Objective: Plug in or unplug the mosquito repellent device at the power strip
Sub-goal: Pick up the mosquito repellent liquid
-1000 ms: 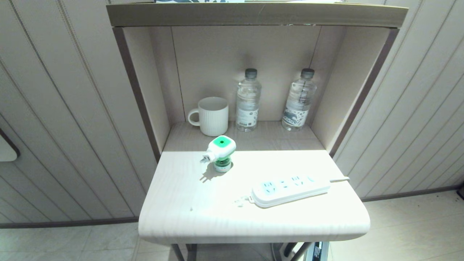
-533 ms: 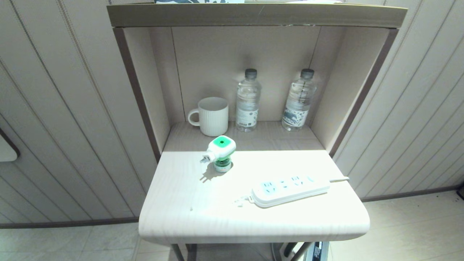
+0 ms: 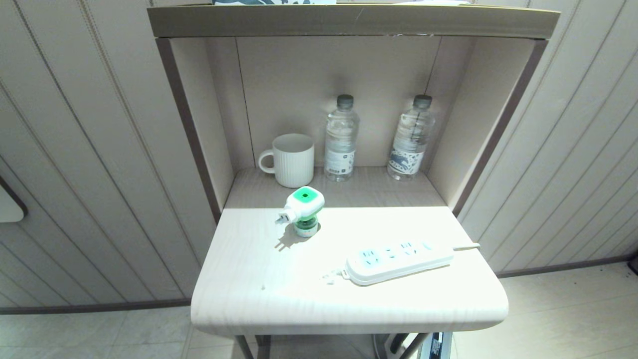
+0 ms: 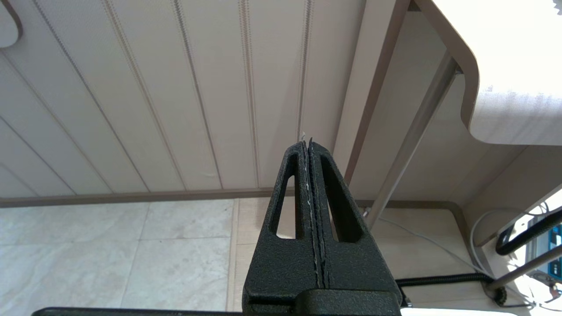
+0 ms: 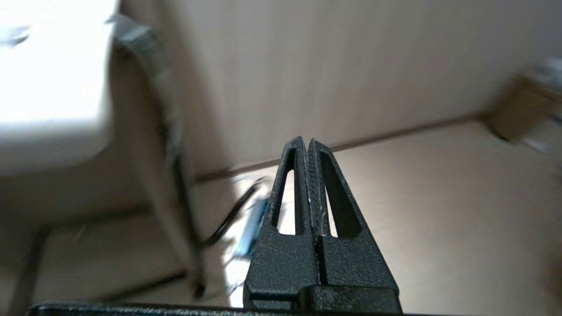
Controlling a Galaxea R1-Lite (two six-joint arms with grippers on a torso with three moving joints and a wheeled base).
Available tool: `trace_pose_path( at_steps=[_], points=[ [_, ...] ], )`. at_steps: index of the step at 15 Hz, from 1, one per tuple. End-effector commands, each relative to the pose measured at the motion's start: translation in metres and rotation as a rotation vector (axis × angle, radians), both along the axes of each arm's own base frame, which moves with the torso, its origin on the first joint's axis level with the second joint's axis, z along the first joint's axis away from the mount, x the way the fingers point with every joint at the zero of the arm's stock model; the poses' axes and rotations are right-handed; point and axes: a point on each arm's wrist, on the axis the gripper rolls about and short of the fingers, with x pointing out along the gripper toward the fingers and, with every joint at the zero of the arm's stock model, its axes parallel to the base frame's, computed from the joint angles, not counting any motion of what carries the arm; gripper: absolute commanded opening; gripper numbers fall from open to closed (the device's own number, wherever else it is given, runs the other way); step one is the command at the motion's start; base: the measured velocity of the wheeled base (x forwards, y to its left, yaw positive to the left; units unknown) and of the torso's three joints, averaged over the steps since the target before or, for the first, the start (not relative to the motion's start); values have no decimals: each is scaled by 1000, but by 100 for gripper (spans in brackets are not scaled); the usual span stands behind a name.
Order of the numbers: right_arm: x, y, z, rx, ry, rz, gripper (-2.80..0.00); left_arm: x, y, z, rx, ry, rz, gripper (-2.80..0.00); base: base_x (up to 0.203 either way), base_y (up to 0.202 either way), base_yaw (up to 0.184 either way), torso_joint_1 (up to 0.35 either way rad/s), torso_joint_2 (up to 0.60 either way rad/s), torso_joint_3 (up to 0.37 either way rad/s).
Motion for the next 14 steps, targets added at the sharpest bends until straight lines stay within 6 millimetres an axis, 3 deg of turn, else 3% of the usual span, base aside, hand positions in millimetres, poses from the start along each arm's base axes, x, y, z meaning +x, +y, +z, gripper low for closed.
trace_pose_path(
  at_steps=[1,4,7,14],
  points=[
    [9,5,-25,-54,91,209,-280,0,0,0,0,3,0,-280,0,0,0,0,0,0],
    [21,6,-40,-50,28,287,-280,0,0,0,0,3,1,-280,0,0,0,0,0,0],
    [21,6,-41,44,11,266,-280,0,0,0,0,3,1,-280,0,0,0,0,0,0],
    [21,6,-41,43,10,264,-280,0,0,0,0,1,0,-280,0,0,0,0,0,0]
  ],
)
